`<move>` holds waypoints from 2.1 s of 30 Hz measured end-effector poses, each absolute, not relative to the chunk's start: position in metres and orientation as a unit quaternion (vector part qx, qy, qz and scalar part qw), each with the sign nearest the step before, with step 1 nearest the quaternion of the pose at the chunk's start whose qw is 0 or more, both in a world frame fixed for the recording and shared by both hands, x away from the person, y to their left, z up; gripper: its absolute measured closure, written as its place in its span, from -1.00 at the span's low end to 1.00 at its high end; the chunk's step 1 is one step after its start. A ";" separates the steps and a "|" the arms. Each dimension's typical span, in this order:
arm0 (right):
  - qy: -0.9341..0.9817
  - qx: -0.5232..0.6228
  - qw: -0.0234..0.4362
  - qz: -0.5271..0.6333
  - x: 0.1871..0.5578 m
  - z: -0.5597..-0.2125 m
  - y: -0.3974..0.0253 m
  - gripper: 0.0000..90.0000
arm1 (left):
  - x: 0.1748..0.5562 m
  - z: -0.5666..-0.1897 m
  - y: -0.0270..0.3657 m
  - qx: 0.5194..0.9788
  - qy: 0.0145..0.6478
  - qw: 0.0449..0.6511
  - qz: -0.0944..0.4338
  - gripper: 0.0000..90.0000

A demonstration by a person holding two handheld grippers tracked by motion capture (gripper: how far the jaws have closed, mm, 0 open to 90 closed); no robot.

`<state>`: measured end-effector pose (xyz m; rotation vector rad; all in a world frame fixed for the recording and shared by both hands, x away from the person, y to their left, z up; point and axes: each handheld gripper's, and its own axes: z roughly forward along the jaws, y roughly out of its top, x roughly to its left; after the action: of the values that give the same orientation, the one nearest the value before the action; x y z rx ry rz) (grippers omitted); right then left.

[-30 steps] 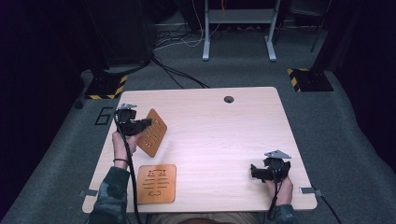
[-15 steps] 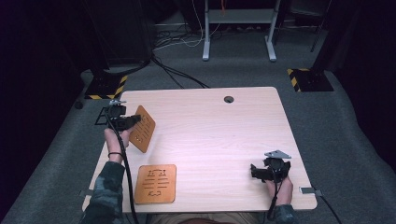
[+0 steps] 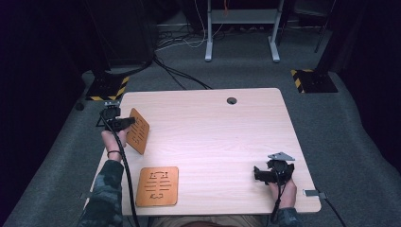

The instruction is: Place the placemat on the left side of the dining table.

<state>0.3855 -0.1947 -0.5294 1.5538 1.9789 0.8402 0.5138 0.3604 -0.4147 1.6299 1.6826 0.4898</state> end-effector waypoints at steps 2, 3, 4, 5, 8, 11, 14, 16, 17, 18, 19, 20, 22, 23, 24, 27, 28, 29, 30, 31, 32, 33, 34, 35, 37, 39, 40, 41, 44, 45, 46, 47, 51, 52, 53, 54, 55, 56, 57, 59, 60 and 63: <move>0.724 0.568 0.242 0.307 0.385 -0.529 -0.195 -0.97 | 0.516 -0.416 0.363 0.634 0.657 0.363 0.187 0.91; 0.724 0.568 0.242 0.307 0.385 -0.529 -0.195 -0.97 | 0.516 -0.417 0.364 0.633 0.657 0.364 0.188 0.91; 0.724 0.568 0.242 0.307 0.385 -0.529 -0.195 -0.97 | 0.517 -0.417 0.365 0.632 0.660 0.361 0.188 0.90; 0.724 0.568 0.242 0.307 0.385 -0.529 -0.195 -0.97 | 0.518 -0.418 0.366 0.635 0.660 0.354 0.188 0.90; 0.724 0.568 0.242 0.307 0.385 -0.529 -0.195 -0.97 | 0.521 -0.420 0.369 0.634 0.664 0.345 0.195 0.86; 0.724 0.568 0.242 0.307 0.385 -0.529 -0.195 -0.97 | 0.523 -0.419 0.369 0.644 0.662 0.324 0.204 0.78; 0.724 0.569 0.242 0.307 0.385 -0.529 -0.195 -0.97 | 0.525 -0.420 0.371 0.650 0.661 0.312 0.210 0.72; 0.724 0.569 0.242 0.307 0.385 -0.529 -0.195 -0.97 | 0.525 -0.420 0.370 0.649 0.664 0.305 0.213 0.69; 0.724 0.568 0.242 0.307 0.385 -0.529 -0.195 -0.97 | 0.526 -0.421 0.371 0.652 0.663 0.298 0.216 0.67; 0.724 0.568 0.242 0.307 0.385 -0.529 -0.195 -0.97 | 0.526 -0.421 0.371 0.653 0.663 0.295 0.218 0.64; 0.724 0.568 0.242 0.307 0.385 -0.529 -0.195 -0.97 | 0.527 -0.421 0.372 0.653 0.663 0.293 0.219 0.63; 0.724 0.569 0.242 0.307 0.385 -0.529 -0.195 -0.97 | 0.527 -0.422 0.372 0.653 0.664 0.292 0.219 0.62; 0.724 0.568 0.242 0.307 0.385 -0.529 -0.195 -0.97 | 0.527 -0.423 0.373 0.656 0.661 0.288 0.223 0.59; 0.724 0.568 0.242 0.307 0.385 -0.529 -0.195 -0.97 | 0.528 -0.423 0.373 0.656 0.661 0.287 0.223 0.58; 0.724 0.568 0.242 0.307 0.385 -0.529 -0.195 -0.97 | 0.528 -0.423 0.373 0.658 0.660 0.283 0.224 0.57; 0.724 0.569 0.242 0.307 0.385 -0.529 -0.195 -0.97 | 0.529 -0.425 0.374 0.662 0.659 0.276 0.225 0.53; 0.724 0.569 0.242 0.307 0.385 -0.529 -0.195 -0.97 | 0.529 -0.426 0.375 0.663 0.659 0.277 0.224 0.49; 0.724 0.568 0.242 0.307 0.385 -0.529 -0.195 -0.97 | 0.529 -0.427 0.376 0.664 0.659 0.273 0.224 0.49; 0.724 0.569 0.242 0.307 0.385 -0.529 -0.195 -0.97 | 0.529 -0.428 0.377 0.664 0.660 0.270 0.225 0.47; 0.724 0.569 0.242 0.307 0.385 -0.529 -0.195 -0.97 | 0.530 -0.429 0.378 0.665 0.659 0.269 0.226 0.44; 0.724 0.569 0.242 0.307 0.385 -0.529 -0.195 -0.97 | 0.530 -0.430 0.379 0.666 0.659 0.268 0.225 0.43; 0.724 0.569 0.242 0.307 0.385 -0.529 -0.195 -0.97 | 0.530 -0.430 0.379 0.665 0.661 0.268 0.223 0.41; 0.724 0.569 0.242 0.307 0.385 -0.529 -0.195 -0.97 | 0.530 -0.431 0.380 0.663 0.662 0.270 0.222 0.41; 0.724 0.569 0.242 0.307 0.385 -0.529 -0.195 -0.97 | 0.530 -0.432 0.381 0.665 0.661 0.269 0.221 0.40; 0.724 0.569 0.242 0.307 0.385 -0.529 -0.195 -0.97 | 0.530 -0.433 0.382 0.666 0.660 0.268 0.220 0.39; 0.724 0.569 0.242 0.307 0.385 -0.529 -0.195 -0.97 | 0.531 -0.434 0.383 0.666 0.662 0.267 0.216 0.37; 0.723 0.569 0.242 0.307 0.385 -0.529 -0.195 -0.97 | 0.531 -0.434 0.384 0.665 0.662 0.268 0.216 0.36; 0.724 0.569 0.242 0.307 0.385 -0.529 -0.195 -0.97 | 0.531 -0.435 0.385 0.666 0.662 0.268 0.215 0.35; 0.723 0.569 0.242 0.307 0.385 -0.529 -0.195 -0.97 | 0.531 -0.437 0.386 0.666 0.663 0.267 0.212 0.32; 0.724 0.569 0.242 0.307 0.385 -0.529 -0.195 -0.97 | 0.532 -0.437 0.386 0.666 0.663 0.269 0.210 0.32; 0.723 0.569 0.242 0.307 0.385 -0.529 -0.195 -0.97 | 0.532 -0.438 0.386 0.665 0.665 0.268 0.210 0.31; 0.723 0.569 0.242 0.307 0.385 -0.529 -0.195 -0.97 | 0.532 -0.439 0.387 0.665 0.664 0.268 0.210 0.30; 0.723 0.569 0.242 0.307 0.385 -0.529 -0.195 -0.97 | 0.532 -0.440 0.387 0.667 0.663 0.271 0.206 0.28; 0.723 0.569 0.242 0.307 0.385 -0.529 -0.195 -0.97 | 0.532 -0.441 0.387 0.669 0.661 0.269 0.208 0.27; 0.723 0.569 0.242 0.307 0.385 -0.529 -0.195 -0.97 | 0.532 -0.442 0.387 0.669 0.661 0.268 0.209 0.26; 0.723 0.569 0.242 0.307 0.385 -0.529 -0.195 -0.97 | 0.532 -0.443 0.387 0.669 0.660 0.269 0.210 0.25; 0.723 0.569 0.242 0.307 0.385 -0.529 -0.195 -0.97 | 0.532 -0.444 0.388 0.668 0.661 0.270 0.208 0.23; 0.723 0.569 0.242 0.307 0.385 -0.529 -0.195 -0.97 | 0.531 -0.445 0.389 0.666 0.662 0.273 0.207 0.23; 0.723 0.569 0.242 0.307 0.385 -0.529 -0.195 -0.97 | 0.531 -0.446 0.391 0.669 0.660 0.271 0.208 0.22; 0.723 0.569 0.242 0.307 0.385 -0.529 -0.195 -0.97 | 0.531 -0.448 0.392 0.665 0.664 0.276 0.204 0.21; 0.723 0.569 0.242 0.307 0.385 -0.529 -0.195 -0.97 | 0.531 -0.448 0.392 0.665 0.664 0.275 0.204 0.20; 0.723 0.569 0.242 0.307 0.385 -0.529 -0.195 -0.97 | 0.531 -0.449 0.392 0.663 0.666 0.276 0.203 0.18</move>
<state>0.3855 -0.1946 -0.5294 1.5552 1.9773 0.8394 0.5311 0.3923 -0.4494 1.7813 1.7888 0.5448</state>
